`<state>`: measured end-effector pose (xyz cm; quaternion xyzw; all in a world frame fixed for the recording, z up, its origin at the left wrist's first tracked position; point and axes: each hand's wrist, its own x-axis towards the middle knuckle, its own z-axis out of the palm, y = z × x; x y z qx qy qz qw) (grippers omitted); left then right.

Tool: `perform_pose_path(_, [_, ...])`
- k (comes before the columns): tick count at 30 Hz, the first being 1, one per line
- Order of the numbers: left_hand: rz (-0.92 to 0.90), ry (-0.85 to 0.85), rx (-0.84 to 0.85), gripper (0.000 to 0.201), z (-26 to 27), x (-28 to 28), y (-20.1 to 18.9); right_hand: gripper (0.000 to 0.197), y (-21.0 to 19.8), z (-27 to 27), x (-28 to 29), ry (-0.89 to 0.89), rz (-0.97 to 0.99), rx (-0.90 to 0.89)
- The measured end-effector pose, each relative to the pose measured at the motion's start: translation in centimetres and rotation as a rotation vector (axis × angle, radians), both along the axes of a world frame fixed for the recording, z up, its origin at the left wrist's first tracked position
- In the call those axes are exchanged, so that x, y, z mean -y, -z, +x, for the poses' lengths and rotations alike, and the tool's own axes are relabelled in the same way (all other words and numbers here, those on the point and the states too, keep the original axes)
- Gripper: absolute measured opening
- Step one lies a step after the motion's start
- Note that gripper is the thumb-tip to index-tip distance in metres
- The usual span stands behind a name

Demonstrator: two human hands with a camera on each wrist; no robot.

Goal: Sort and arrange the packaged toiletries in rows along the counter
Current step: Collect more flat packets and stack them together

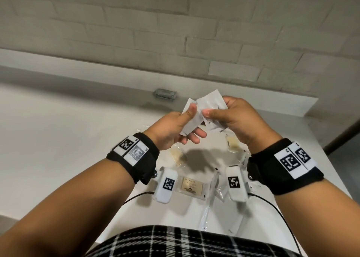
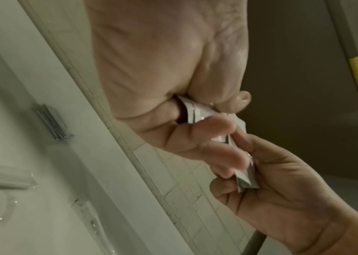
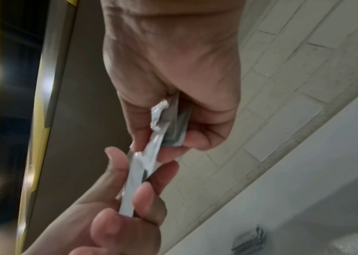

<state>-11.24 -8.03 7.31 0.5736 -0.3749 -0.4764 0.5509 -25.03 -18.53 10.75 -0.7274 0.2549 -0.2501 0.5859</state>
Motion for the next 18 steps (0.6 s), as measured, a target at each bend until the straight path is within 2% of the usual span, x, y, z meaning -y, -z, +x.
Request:
perform_pose_path(2, [0.004,-0.045,-0.026,0.062,0.4,0.3,0.0,0.013,-0.1,-0.1,0.0,0.039,-0.058,0.143])
perform_pose_path(3, [0.007,-0.075,-0.059,0.061,0.6,0.3,0.0,0.014,0.0,-0.2,0.1,0.059,-0.17,0.194])
perform_pose_path(5, [-0.016,-0.142,-0.186,0.041,0.9,0.3,0.0,0.016,0.2,-0.6,0.2,0.051,-0.496,0.16])
perform_pose_path(7, [-0.102,-0.21,-0.323,0.018,1.2,0.3,0.1,0.025,1.2,-0.9,0.5,-0.02,-0.692,0.024])
perform_pose_path(8, [-0.158,-0.24,-0.341,0.018,1.4,0.2,0.1,0.028,1.7,-1.1,0.6,-0.045,-0.688,-0.039])
perform_pose_path(10, [-0.234,-0.296,-0.268,0.024,1.7,0.3,0.4,0.031,2.5,-1.4,0.7,-0.037,-0.541,-0.08])
perform_pose_path(12, [-0.256,-0.336,-0.163,0.027,1.9,0.3,0.8,0.024,2.4,-1.6,0.4,0.019,-0.322,-0.009])
perform_pose_path(15, [-0.25,-0.35,-0.116,0.032,1.6,0.5,1.2,0.019,1.3,-1.4,-0.1,0.007,-0.086,0.126])
perform_pose_path(18, [-0.249,-0.259,-0.149,0.022,0.7,0.7,1.4,0.017,1.8,0.4,-0.7,-0.068,-0.077,0.038])
